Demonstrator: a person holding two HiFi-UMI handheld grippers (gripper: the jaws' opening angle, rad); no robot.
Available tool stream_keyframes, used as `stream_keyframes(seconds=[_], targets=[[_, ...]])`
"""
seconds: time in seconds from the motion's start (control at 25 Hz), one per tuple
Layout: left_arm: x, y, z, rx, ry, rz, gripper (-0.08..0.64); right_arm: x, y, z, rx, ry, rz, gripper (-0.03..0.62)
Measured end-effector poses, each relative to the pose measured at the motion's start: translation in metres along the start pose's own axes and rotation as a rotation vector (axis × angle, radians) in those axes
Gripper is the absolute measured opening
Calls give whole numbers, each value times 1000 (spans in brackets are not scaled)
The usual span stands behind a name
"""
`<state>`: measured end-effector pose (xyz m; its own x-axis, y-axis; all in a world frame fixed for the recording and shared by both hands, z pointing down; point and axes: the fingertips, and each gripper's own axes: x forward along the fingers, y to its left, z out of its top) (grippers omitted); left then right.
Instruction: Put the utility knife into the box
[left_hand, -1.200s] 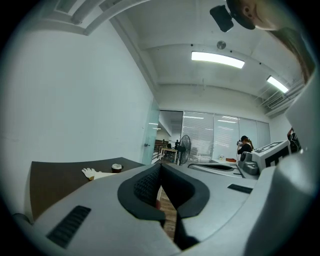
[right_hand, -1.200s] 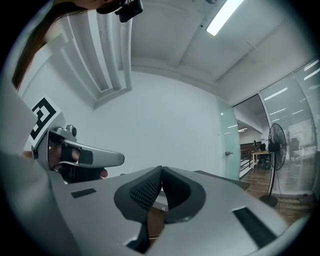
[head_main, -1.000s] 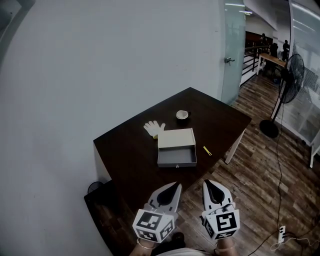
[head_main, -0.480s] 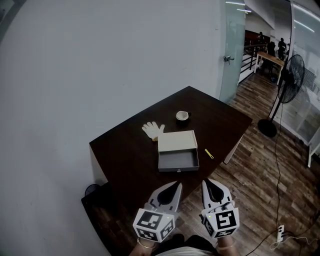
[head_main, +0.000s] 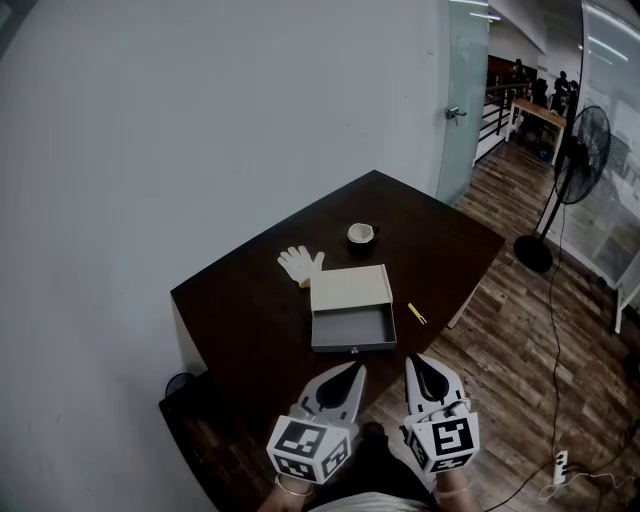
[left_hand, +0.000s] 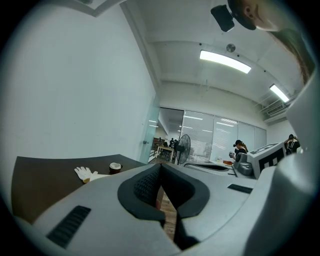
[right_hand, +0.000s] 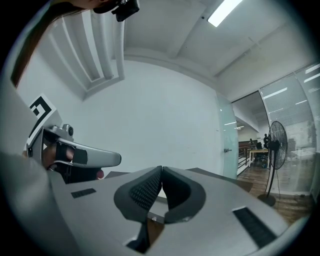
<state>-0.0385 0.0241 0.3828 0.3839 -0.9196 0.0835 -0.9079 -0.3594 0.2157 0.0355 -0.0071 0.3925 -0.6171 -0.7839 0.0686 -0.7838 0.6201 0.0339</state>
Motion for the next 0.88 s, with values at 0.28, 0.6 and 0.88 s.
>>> stream_keyframes(seconds=[0.28,0.6,0.88], targets=[[34,19,6,2,1,8,17,34,-25,-2,6,8,-7,8],[74,42,11,-2,6,16,17,73,-53,-12,3,38,-7,11],[108,52,14,3,12,6,17,101,-77,-15,-2,56,-11,15]])
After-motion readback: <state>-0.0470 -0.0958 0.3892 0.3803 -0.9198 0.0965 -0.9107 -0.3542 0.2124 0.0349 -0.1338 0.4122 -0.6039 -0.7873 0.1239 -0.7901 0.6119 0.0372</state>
